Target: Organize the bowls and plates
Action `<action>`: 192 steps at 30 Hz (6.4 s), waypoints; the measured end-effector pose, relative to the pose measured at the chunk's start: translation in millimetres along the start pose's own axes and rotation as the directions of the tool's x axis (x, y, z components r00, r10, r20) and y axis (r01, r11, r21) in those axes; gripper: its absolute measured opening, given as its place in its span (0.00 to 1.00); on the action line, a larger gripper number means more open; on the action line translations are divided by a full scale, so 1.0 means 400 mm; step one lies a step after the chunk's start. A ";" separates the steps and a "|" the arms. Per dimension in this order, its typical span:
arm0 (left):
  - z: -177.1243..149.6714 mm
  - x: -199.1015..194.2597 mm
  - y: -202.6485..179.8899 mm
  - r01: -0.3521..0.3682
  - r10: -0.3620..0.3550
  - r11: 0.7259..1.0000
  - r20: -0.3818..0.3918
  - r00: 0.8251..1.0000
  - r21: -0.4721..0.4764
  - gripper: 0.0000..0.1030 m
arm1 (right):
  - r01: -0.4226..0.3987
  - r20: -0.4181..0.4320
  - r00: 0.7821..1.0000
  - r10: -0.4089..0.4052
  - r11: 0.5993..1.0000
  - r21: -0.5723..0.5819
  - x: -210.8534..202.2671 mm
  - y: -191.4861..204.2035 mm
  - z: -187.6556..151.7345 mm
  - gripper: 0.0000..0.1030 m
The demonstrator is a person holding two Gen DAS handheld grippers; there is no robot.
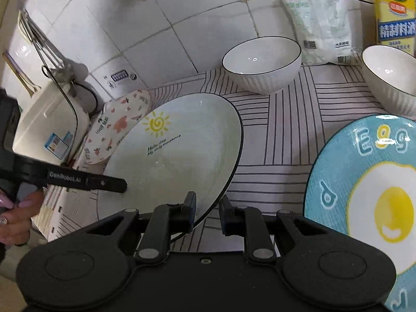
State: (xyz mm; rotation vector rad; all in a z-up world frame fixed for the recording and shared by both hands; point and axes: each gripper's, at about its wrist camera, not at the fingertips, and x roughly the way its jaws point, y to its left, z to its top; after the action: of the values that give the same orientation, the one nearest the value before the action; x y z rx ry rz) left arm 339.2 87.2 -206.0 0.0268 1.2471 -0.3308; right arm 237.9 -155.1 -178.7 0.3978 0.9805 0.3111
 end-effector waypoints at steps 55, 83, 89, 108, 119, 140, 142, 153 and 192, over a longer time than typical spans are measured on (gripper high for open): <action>-0.014 -0.193 -0.403 0.046 -0.084 0.915 0.076 0.994 0.401 0.73 | 0.348 0.361 0.873 -0.327 0.937 0.006 -0.552 -0.124 -0.119 0.70; -0.062 0.128 -0.553 0.065 -0.067 0.978 0.006 0.998 0.196 0.44 | 0.178 0.294 0.918 -0.268 0.938 0.298 -0.337 -0.392 -0.254 0.42; -0.059 0.122 -0.549 0.126 -0.133 0.976 0.024 0.991 0.180 0.20 | 0.189 0.280 0.917 -0.286 0.926 0.326 -0.330 -0.414 -0.245 0.20; -0.033 0.146 -0.553 0.107 -0.108 0.991 0.003 0.994 0.086 0.23 | 0.134 0.209 0.955 -0.211 0.934 0.333 -0.296 -0.443 -0.211 0.20; -0.070 0.047 -0.549 0.069 -0.075 0.989 0.038 0.996 0.132 0.23 | 0.112 0.168 0.974 -0.152 0.967 0.227 -0.347 -0.386 -0.209 0.23; -0.175 -0.229 -0.360 0.056 -0.032 0.994 0.241 0.970 -0.095 0.23 | -0.045 0.143 0.988 0.058 0.995 -0.092 -0.418 -0.168 -0.093 0.25; -0.177 -0.238 -0.327 0.047 -0.014 0.991 0.245 0.970 -0.129 0.23 | -0.065 0.125 0.989 0.081 0.990 -0.123 -0.391 -0.150 -0.072 0.25; -0.152 -0.195 -0.176 -0.050 0.096 0.972 0.192 0.977 -0.228 0.23 | -0.183 -0.011 0.983 0.183 0.971 -0.153 -0.194 -0.097 0.003 0.25; -0.048 -0.019 -0.075 -0.102 0.079 0.928 -0.078 0.994 -0.358 0.28 | 0.066 -0.245 0.963 -0.108 0.983 -0.173 0.013 -0.015 0.100 0.31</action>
State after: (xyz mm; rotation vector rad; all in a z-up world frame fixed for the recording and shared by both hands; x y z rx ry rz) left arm 311.4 64.4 -200.3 -0.2236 1.3481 -0.0156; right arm 275.1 -165.8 -165.3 0.1653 1.2107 0.3655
